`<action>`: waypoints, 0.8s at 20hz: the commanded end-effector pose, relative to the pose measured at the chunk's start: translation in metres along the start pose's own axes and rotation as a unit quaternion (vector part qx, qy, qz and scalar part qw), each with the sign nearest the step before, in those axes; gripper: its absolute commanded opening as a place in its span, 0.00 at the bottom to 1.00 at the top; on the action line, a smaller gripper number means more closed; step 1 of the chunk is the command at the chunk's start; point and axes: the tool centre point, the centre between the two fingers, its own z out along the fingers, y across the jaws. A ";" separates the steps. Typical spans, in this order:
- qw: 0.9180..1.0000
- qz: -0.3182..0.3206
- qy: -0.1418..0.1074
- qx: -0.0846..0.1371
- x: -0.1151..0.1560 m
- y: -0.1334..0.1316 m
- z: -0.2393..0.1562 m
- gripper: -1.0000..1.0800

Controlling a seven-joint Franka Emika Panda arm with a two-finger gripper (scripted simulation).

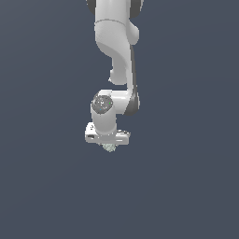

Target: Pick up the object and move it to a goal position.

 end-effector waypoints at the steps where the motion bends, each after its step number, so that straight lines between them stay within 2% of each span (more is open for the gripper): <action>1: 1.000 0.000 0.000 0.000 -0.001 0.001 -0.004 0.00; 9: 1.000 0.000 0.000 0.000 -0.013 0.008 -0.035 0.00; 16: 1.000 0.000 0.000 0.000 -0.034 0.020 -0.088 0.00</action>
